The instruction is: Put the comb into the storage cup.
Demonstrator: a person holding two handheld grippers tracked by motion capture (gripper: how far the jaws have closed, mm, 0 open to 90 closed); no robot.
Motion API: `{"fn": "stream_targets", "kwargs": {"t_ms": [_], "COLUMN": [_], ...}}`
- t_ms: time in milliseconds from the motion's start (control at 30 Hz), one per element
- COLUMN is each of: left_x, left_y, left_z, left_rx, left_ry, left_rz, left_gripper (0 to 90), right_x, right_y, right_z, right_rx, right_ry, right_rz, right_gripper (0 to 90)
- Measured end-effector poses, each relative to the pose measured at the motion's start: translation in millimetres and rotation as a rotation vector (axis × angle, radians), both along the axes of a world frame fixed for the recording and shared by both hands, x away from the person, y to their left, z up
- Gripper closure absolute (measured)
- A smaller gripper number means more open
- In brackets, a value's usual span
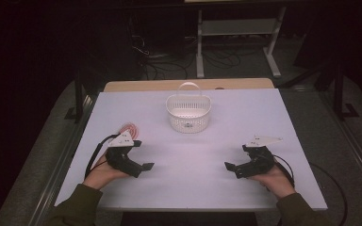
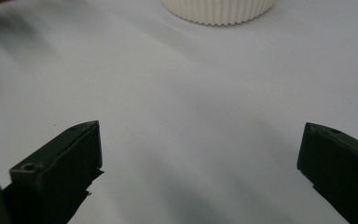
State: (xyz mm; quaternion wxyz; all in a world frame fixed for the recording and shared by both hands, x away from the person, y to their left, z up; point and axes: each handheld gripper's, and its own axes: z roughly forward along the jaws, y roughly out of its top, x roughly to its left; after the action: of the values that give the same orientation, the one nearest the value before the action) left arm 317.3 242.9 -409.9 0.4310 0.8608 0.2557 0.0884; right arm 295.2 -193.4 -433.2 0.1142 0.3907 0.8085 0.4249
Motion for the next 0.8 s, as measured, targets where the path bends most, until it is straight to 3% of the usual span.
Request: {"fn": "stream_targets", "kwargs": {"t_ms": [200, 633, 800], "left_x": [1.5, 9.8, 14.9], "left_y": [2.4, 3.7, 1.3], "left_z": [3.1, 13.2, 17.4], "left_rx": [-0.013, -0.023, -0.006], "left_ry": [-0.001, 0.002, -0.003], "left_rz": [0.017, -0.003, -0.014], "left_gripper": [0.0, 0.0, 0.0], "right_x": [0.4, 1.3, 1.6], "right_y": [0.0, -0.5, -0.6], "right_z": [0.1, 0.4, 0.4], "right_rx": [0.002, 0.009, 0.008], "right_ry": [-0.001, -0.001, -0.002], "right_rz": [0.002, -0.003, -0.003], "right_gripper": [0.0, 0.0, 0.0]}}
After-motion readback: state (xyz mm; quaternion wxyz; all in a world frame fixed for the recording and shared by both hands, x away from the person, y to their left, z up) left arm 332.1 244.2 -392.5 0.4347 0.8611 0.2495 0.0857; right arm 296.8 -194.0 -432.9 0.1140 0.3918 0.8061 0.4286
